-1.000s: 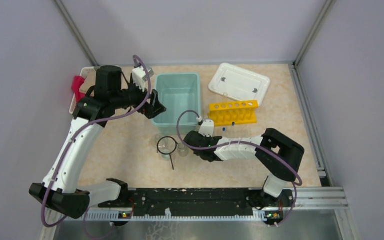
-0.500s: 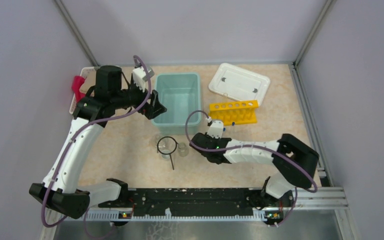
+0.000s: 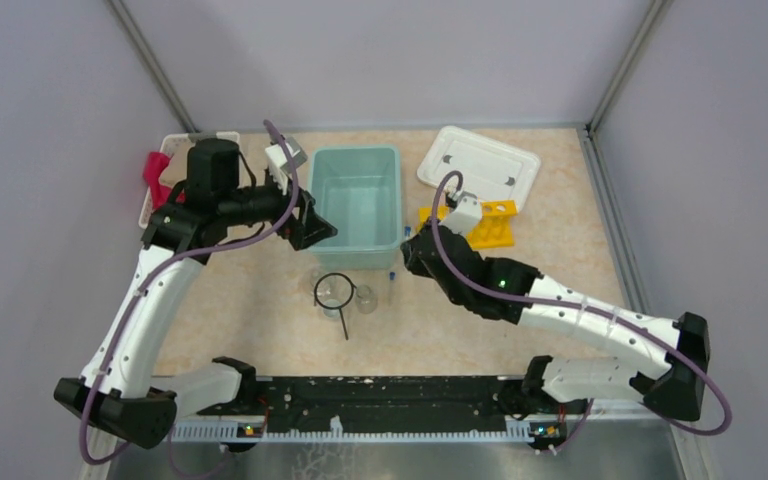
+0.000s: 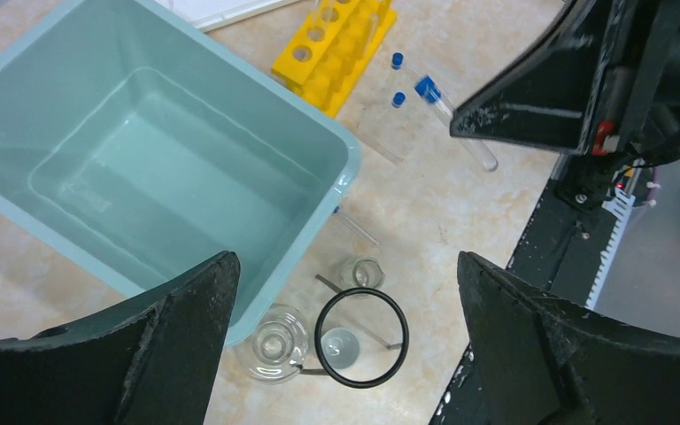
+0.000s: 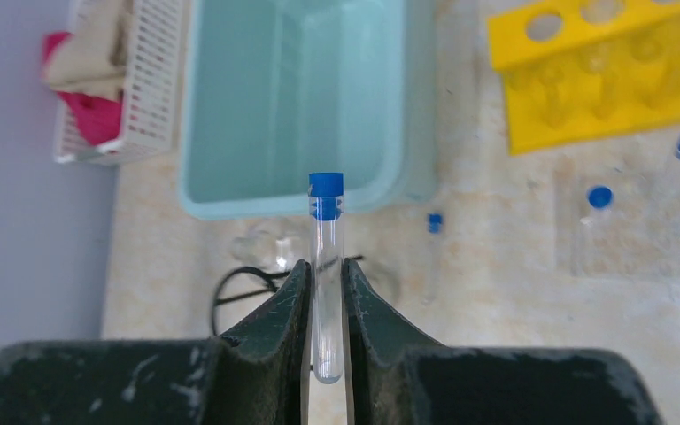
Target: Organize the chemistry lab equipment
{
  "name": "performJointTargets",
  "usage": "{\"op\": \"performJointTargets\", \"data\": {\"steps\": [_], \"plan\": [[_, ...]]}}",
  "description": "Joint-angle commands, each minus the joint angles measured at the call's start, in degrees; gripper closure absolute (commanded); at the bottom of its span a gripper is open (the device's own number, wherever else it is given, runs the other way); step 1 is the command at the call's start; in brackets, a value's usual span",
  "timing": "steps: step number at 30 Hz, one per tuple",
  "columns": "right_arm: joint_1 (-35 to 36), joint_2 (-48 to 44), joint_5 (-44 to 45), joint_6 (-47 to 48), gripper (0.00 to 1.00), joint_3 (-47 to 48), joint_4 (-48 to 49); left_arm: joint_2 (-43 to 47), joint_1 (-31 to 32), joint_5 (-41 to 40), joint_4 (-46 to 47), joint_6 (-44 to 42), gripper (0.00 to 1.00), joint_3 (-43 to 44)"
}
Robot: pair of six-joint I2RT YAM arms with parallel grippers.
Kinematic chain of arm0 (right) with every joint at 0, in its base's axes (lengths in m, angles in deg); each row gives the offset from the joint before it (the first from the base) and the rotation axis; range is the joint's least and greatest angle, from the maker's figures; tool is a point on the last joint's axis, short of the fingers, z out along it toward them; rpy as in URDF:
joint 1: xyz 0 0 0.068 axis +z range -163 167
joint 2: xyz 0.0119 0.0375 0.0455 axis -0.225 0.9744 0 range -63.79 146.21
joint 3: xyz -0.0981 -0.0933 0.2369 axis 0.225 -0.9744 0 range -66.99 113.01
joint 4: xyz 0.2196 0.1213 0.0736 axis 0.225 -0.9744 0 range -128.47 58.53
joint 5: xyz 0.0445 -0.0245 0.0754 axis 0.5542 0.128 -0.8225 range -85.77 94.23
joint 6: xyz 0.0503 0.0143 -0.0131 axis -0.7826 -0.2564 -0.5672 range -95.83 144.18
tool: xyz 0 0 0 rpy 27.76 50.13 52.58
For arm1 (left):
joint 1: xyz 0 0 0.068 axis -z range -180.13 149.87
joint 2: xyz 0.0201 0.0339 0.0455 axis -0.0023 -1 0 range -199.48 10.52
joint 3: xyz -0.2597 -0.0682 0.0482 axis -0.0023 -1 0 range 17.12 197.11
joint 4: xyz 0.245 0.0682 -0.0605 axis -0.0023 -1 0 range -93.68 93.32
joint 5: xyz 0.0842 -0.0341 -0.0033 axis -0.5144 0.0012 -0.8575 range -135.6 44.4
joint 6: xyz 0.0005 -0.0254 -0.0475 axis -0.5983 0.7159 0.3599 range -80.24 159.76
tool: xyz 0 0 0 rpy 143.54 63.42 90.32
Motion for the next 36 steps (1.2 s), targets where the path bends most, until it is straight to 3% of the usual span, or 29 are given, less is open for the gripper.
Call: {"op": "performJointTargets", "data": {"steps": [1,5,15,30,36], "plan": [[0.69,2.82,-0.52,4.32,1.00,9.86,5.68,2.53,-0.27,5.90,3.85,1.61,0.01,-2.57],[0.85,7.73,-3.70,6.24,1.00,15.07,12.65,3.11,-0.29,7.60,4.52,3.21,0.01,-3.93],[2.49,15.38,-8.10,6.88,1.00,21.90,19.63,2.65,-0.29,8.69,5.84,6.08,0.04,-5.51],[3.05,17.07,-10.55,6.61,1.00,23.23,21.15,0.95,-0.26,7.77,8.09,8.27,0.26,-7.22],[3.81,16.93,-10.91,7.81,1.00,22.58,22.88,0.29,-0.29,8.31,7.70,7.73,0.42,-6.94]]}}
